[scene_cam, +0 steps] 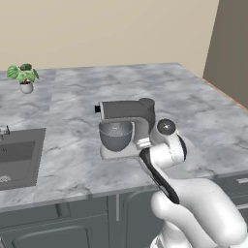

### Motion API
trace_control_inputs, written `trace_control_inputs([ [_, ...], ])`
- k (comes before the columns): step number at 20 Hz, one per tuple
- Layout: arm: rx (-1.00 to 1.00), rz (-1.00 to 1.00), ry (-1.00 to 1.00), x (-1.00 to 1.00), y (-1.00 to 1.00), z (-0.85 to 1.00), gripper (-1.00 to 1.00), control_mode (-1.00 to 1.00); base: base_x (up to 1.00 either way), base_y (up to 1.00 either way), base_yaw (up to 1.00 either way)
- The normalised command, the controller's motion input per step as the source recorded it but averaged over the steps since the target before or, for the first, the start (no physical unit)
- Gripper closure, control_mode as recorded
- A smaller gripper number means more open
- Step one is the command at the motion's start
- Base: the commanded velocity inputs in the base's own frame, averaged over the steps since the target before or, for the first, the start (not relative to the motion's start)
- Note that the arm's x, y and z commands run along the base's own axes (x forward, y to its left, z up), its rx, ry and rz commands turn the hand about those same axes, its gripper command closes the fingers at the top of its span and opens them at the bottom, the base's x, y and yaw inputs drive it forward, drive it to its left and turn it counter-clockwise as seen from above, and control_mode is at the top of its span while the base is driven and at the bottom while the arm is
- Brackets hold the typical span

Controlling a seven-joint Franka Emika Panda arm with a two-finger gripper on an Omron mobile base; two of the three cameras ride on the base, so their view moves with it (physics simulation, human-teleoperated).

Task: Add butter and sugar cubes to the stand mixer bowl and then turn on the stand mixer to begin making frosting.

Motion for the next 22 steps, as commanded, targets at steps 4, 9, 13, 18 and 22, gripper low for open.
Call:
trace_control_inputs([
  [4, 0.0, -0.02, 0.11, 0.33, 0.0, -0.27, -1.0, -1.0, 0.0, 0.0, 0.0],
  [9, 0.0, -0.02, 0.07, 0.24, 0.0, -0.34, -1.0, -1.0, 0.0, 0.0, 0.0],
  [13, 0.0, -0.01, 0.0, 0.12, 0.0, -0.39, -1.0, -1.0, 0.0, 0.0, 0.0],
  [18, 0.0, -0.01, 0.0, 0.07, 0.0, -0.4, -1.0, -1.0, 0.0, 0.0, 0.0],
  [22, 0.0, 0.0, 0.0, 0.24, 0.0, -0.19, -1.0, -1.0, 0.0, 0.0, 0.0],
])
